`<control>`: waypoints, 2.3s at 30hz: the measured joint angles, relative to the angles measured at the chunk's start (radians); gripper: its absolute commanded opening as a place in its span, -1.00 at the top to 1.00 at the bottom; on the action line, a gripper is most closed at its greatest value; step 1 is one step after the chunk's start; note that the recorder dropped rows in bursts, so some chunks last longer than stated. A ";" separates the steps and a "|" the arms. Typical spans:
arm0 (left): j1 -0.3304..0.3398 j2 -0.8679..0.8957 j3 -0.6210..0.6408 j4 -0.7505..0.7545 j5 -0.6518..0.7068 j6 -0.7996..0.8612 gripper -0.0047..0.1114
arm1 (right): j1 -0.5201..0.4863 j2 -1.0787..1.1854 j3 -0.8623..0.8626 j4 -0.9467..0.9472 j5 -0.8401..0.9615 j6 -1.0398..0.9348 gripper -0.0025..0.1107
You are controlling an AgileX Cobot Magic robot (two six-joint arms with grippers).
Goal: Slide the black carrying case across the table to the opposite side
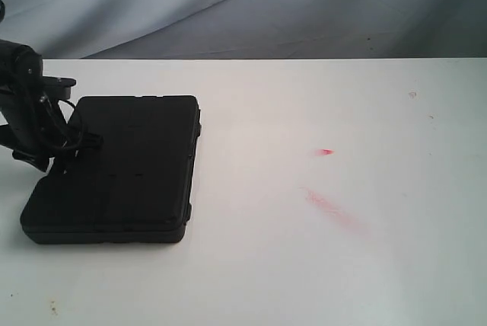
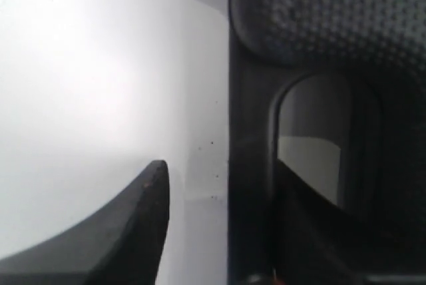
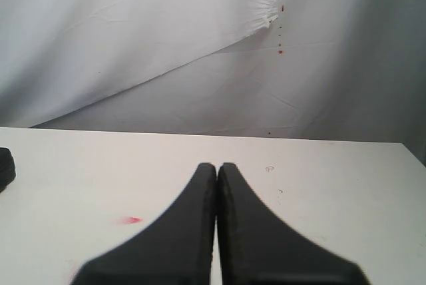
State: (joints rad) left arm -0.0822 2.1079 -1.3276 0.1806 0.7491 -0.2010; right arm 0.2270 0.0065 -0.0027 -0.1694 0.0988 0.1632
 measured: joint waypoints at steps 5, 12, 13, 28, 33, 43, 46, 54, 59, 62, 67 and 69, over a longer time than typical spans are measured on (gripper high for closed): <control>0.000 -0.096 0.057 -0.018 -0.042 0.000 0.17 | 0.000 0.000 0.000 0.000 0.000 0.000 0.96; -0.002 -0.219 0.129 -0.049 -0.130 0.000 0.17 | 0.000 0.000 0.000 0.000 0.000 0.000 0.96; -0.002 -0.240 0.144 -0.053 -0.145 0.000 0.17 | 0.000 0.000 0.000 0.000 0.000 0.000 0.96; -0.022 -0.649 0.488 -0.131 -0.450 0.000 0.19 | 0.000 0.000 0.000 0.000 0.000 0.000 0.96; -0.022 -0.809 0.605 -0.143 -0.516 0.000 0.19 | 0.000 0.000 0.000 0.000 0.000 0.000 0.96; -0.022 -1.047 0.800 -0.145 -0.602 -0.002 0.19 | 0.000 0.000 0.000 0.000 0.000 0.000 0.96; -0.022 -1.117 0.844 -0.145 -0.611 -0.002 0.19 | 0.000 0.000 0.000 0.000 0.000 0.000 0.96; -0.022 -1.283 0.961 -0.145 -0.640 -0.002 0.19 | 0.000 0.000 0.000 0.000 0.000 0.000 0.96; -0.022 -1.392 1.027 -0.145 -0.644 -0.002 0.19 | 0.000 0.000 0.000 0.000 0.000 0.000 0.96; -0.022 -1.460 1.060 -0.145 -0.646 -0.002 0.31 | 0.000 0.000 0.000 0.000 0.000 0.000 0.96; -0.022 -1.541 1.084 -0.145 -0.650 -0.002 0.90 | 0.000 0.000 0.000 0.000 0.000 0.000 0.96; -0.022 -1.565 1.084 -0.143 -0.648 -0.002 0.91 | 0.000 0.000 0.000 0.000 0.000 0.000 0.96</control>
State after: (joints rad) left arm -0.1040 0.5434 -0.2436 0.0375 0.1007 -0.2028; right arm 0.2270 0.0065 -0.0027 -0.1694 0.0988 0.1632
